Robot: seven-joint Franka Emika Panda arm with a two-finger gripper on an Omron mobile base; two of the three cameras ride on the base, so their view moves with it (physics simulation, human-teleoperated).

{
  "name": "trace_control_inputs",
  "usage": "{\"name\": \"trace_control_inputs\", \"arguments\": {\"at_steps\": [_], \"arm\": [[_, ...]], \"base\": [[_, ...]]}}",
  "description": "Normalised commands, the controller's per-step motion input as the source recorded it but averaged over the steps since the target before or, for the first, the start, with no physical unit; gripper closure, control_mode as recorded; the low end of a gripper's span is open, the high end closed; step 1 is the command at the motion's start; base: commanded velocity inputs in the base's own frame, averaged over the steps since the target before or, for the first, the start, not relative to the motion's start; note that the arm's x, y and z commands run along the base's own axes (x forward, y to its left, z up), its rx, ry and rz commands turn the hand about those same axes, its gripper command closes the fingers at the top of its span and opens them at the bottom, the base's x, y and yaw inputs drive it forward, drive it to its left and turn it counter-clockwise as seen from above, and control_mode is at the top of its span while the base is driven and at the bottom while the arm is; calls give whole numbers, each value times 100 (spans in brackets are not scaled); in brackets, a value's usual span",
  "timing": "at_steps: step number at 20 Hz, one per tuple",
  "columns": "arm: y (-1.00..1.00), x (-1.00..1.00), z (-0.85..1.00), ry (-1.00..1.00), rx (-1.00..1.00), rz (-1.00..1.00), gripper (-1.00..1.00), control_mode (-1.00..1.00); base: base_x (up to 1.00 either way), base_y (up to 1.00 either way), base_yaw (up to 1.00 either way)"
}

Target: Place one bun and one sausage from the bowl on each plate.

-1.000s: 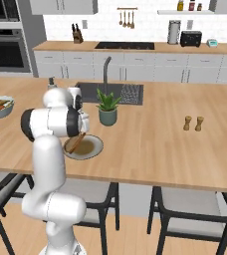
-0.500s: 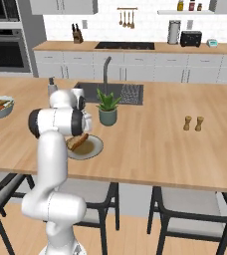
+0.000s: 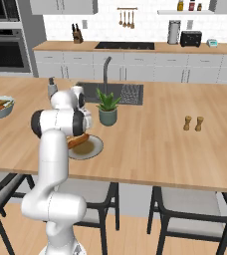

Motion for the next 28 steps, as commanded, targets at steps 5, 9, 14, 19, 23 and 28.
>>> {"name": "trace_control_inputs", "arguments": {"at_steps": [5,9,14,19,23,28], "arm": [[9,-73,68,-31,-2,6,-100,-100],[-12,-100,58,-27,4,9,-100,-100],[-56,-100,11,-39,13,9,-100,-100],[-59,-100,28,-28,10,15,-100,-100],[-49,-100,25,-19,3,25,-100,-100],[-24,-93,21,-8,0,23,-100,-100]], "base": [[0,0,0],[0,0,0],[0,0,0],[0,0,0],[0,0,0],[0,0,0]]}}
